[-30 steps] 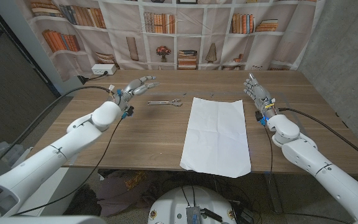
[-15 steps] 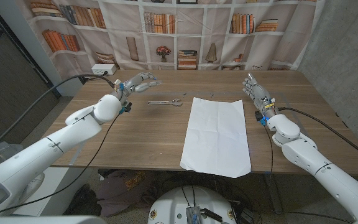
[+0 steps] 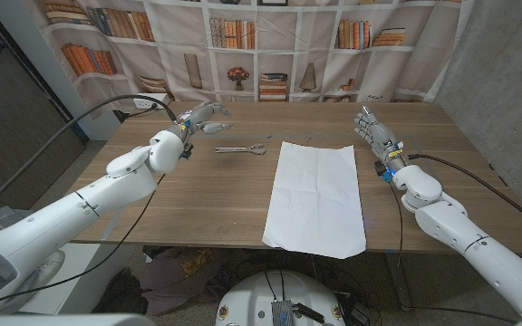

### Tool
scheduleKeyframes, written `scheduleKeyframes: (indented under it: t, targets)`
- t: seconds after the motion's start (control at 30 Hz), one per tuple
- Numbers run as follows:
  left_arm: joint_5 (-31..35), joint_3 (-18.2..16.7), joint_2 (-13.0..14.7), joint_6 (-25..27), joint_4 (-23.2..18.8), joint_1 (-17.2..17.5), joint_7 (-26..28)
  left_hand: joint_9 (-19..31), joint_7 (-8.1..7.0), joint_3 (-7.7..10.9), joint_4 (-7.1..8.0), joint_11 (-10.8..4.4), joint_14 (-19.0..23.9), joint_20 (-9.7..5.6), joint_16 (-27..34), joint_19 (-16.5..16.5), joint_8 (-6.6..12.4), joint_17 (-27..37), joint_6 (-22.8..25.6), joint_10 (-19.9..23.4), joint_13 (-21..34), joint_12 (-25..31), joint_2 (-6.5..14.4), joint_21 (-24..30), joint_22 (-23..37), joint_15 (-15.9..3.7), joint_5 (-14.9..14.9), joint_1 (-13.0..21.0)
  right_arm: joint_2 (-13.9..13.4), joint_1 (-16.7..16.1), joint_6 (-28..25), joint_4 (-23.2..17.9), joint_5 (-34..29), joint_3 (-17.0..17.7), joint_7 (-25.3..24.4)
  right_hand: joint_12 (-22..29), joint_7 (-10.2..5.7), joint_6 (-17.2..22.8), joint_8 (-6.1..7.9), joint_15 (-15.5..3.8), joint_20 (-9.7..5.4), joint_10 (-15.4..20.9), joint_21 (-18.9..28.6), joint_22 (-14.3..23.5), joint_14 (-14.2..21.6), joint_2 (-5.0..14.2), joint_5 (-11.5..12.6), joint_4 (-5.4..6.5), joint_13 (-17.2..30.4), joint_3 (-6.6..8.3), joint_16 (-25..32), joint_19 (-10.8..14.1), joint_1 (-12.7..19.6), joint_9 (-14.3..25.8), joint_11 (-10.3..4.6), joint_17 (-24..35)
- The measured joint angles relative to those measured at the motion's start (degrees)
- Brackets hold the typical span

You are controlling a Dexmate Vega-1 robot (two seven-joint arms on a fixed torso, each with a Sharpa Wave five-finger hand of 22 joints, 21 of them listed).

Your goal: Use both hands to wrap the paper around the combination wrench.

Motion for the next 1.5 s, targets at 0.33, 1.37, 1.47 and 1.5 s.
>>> scheduleKeyframes:
  t: [0.33,1.37,1.47,1.5]
  targets:
    - [14.46,4.08,-0.26,2.85,-0.47,-3.56,-7.93,0.21,0.32,-5.08,0.99,-0.15,0.00,0.01,0.00,1.42,1.30,0.42,3.22,0.13,0.16,-0.43,-7.71,0.00,0.16,0.00,-0.01,-2.76,-0.17,-0.37,0.09,0.00,0.22,0.21,0.04,0.01,0.00,0.00,0.00,0.00,0.00,0.00,0.00,0.00,0.00,0.61,0.00,-0.24,0.00,0.24,0.00,0.00,0.01,0.00,0.00,-0.01]
    - [38.33,9.76,-5.49,-3.20,8.44,-8.74,-11.14,0.79,-1.48,-6.65,0.85,-0.55,0.98,-2.98,0.00,4.97,2.85,0.69,4.15,0.24,0.42,-1.06,-9.36,0.95,0.16,0.01,4.02,2.55,0.93,-0.24,0.28,0.12,0.59,0.01,-0.58,0.04,0.01,0.01,0.00,0.30,0.32,0.00,0.00,-0.01,-0.31,0.83,0.00,-0.47,0.00,0.48,0.00,-0.31,0.23,0.00,0.00,-0.15]
    - [39.40,10.43,-6.09,-3.69,9.15,-9.25,-11.49,0.53,-2.12,-7.14,0.85,-0.46,0.98,-2.98,0.00,4.97,2.41,0.69,3.35,-0.18,0.42,-1.06,-9.64,0.91,0.15,0.01,4.23,2.84,0.99,-0.24,0.28,0.12,0.68,0.03,-0.62,0.04,0.01,0.01,0.00,0.30,0.31,0.01,0.00,-0.01,-0.31,0.83,0.00,-0.47,0.00,0.48,0.00,-0.31,0.23,0.30,-0.01,-0.15]
    - [40.36,10.61,-6.26,-4.12,9.35,-9.38,-11.84,0.53,-2.06,-7.14,0.85,-0.41,0.98,-3.00,0.00,4.95,2.31,0.68,3.01,-0.23,0.42,-1.06,-9.64,0.69,0.15,0.01,4.25,2.84,1.04,-0.23,0.28,0.12,0.71,0.07,-0.64,0.04,0.01,0.01,0.00,0.30,0.31,0.01,0.00,-0.01,-0.31,0.83,0.00,-0.47,0.00,0.48,0.00,-0.31,0.23,0.30,-0.01,-0.15]
